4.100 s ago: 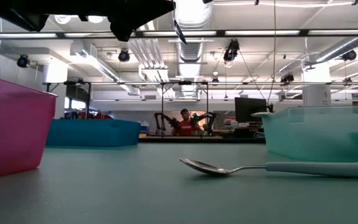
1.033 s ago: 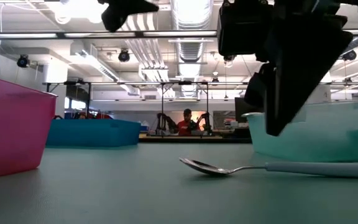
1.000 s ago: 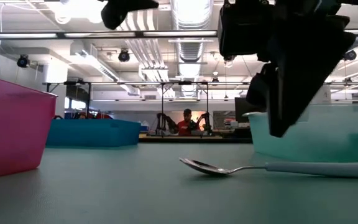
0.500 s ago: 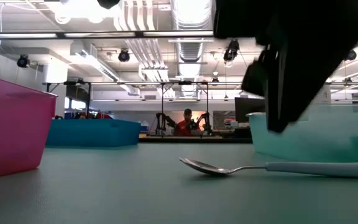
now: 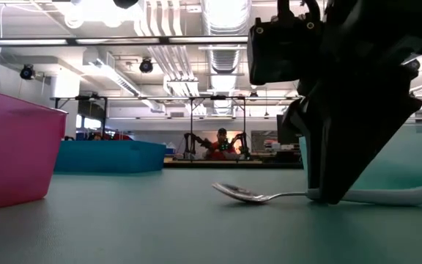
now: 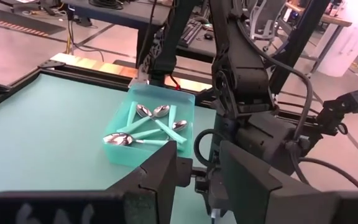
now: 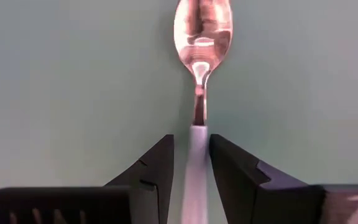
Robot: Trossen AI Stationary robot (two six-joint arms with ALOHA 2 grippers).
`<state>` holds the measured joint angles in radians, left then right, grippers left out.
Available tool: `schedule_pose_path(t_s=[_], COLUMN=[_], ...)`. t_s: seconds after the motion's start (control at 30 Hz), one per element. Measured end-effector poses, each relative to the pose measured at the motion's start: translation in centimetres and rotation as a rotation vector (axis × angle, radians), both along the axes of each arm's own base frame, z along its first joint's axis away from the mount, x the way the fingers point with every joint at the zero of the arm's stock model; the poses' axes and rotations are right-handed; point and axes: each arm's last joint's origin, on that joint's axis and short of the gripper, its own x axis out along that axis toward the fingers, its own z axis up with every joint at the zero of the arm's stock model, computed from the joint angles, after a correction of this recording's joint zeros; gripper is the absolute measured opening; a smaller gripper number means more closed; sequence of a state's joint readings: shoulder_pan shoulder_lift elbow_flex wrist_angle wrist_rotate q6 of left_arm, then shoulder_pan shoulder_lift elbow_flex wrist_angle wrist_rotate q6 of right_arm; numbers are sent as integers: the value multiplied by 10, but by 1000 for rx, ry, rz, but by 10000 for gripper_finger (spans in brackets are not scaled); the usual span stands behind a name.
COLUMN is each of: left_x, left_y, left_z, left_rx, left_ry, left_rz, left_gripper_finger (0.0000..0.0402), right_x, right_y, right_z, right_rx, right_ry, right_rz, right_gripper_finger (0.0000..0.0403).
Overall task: Sort silverware by color (type)
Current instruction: Put the blue spoon into the blue bin
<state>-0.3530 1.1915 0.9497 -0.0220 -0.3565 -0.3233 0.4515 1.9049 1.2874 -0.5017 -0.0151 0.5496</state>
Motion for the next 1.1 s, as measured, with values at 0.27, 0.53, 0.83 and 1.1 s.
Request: schedule_pose_path(t_s=[0.27, 0.53, 0.83, 1.1], left_x=[-2, -17, -39, -35], left_y=[-5, -25, -75, -105], left_z=[0, -9, -46, -77], left_rx=[-1, -224, -187, 77], left_ry=[0, 173, 327, 249], left_rz=[-17, -232, -140, 74], left_gripper_finger=[107, 107, 107, 107], right_x=[0, -4, 17, 38], right_y=[0, -2, 5, 7], right_z=[-12, 9, 85, 134], right_rx=[-14, -13, -74, -303], right_ry=[47, 74, -236, -587], right_rz=[-15, -18, 102, 103], right_gripper_finger=[52, 18, 17, 16])
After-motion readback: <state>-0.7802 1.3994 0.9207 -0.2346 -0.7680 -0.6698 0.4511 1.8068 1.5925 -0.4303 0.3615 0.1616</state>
